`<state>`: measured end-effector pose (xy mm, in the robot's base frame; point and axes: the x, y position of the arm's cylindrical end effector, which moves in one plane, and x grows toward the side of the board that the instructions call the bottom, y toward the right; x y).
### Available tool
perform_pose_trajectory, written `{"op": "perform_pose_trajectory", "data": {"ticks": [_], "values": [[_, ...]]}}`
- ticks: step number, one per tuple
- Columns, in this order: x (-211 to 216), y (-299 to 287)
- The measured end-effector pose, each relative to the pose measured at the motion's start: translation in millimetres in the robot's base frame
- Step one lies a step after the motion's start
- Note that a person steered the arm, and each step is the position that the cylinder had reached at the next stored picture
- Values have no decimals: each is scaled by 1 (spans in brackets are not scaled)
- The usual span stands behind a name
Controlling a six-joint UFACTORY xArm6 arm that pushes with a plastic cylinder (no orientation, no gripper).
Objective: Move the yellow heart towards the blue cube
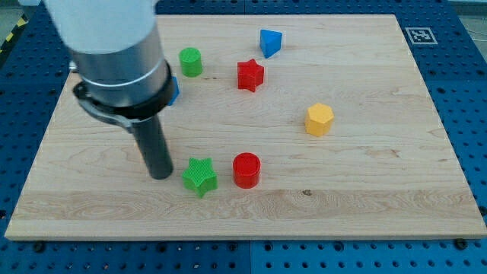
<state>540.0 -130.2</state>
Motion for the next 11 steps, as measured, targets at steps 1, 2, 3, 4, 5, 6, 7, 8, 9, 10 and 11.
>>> {"op": "perform_pose_trajectory", "data": {"ticks": [1,2,3,4,5,6,7,8,9,10,11], "values": [[1,-38],[3,-71],[3,-71],[3,-54],[3,-34],[0,-19],[-13,-15],[-29,-15],[-48,-15],[-54,-18],[-54,-37]]}}
